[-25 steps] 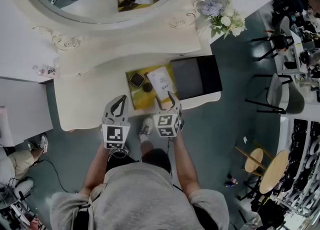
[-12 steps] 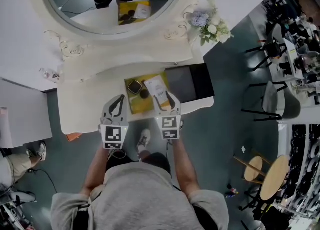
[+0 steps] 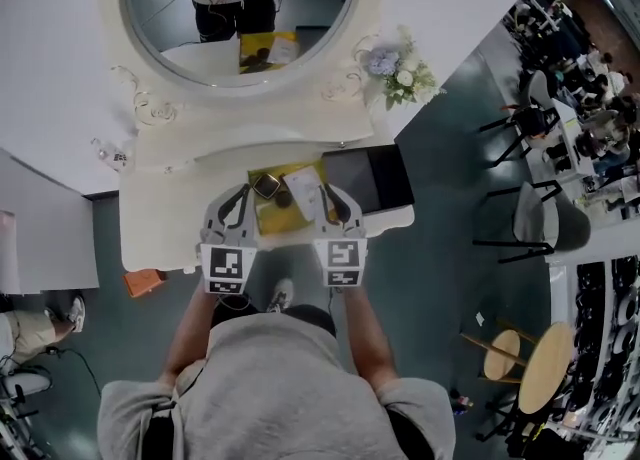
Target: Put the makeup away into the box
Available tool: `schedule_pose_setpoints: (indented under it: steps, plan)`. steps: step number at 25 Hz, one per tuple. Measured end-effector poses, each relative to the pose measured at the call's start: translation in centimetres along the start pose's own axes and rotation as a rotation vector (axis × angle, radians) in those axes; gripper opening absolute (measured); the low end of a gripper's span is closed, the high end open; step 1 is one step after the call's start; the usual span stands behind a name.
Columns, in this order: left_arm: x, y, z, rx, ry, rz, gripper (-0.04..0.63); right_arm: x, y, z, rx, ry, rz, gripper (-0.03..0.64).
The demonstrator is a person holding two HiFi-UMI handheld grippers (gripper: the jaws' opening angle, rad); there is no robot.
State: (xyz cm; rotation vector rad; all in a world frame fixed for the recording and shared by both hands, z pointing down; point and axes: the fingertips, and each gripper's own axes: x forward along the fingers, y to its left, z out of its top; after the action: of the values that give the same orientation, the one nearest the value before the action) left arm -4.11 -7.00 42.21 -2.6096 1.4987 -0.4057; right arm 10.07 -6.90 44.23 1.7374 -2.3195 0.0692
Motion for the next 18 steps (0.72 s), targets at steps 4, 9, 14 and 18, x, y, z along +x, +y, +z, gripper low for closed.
schedule_pose_setpoints:
  steps: [4, 9, 14, 18]
  plan:
    - [-0.6, 0.1, 1.0, 0.004, -0.027, 0.013, 0.003, -0.8, 0.2, 0.9, -0.003, -0.029, 0.004, 0.028]
    - [-1.2, 0.1, 1.5, 0.007, -0.036, 0.024, 0.003, -1.4, 0.6, 1.1, -0.006, -0.035, 0.007, 0.023]
    - [-1.3, 0.2, 1.5, 0.010, -0.036, 0.027, 0.003, -1.4, 0.7, 1.6, -0.017, -0.046, 0.011, 0.023]
    - [-1.2, 0.2, 1.5, 0.006, -0.038, 0.026, 0.003, -1.4, 0.4, 1.8, -0.016, -0.048, 0.003, 0.023]
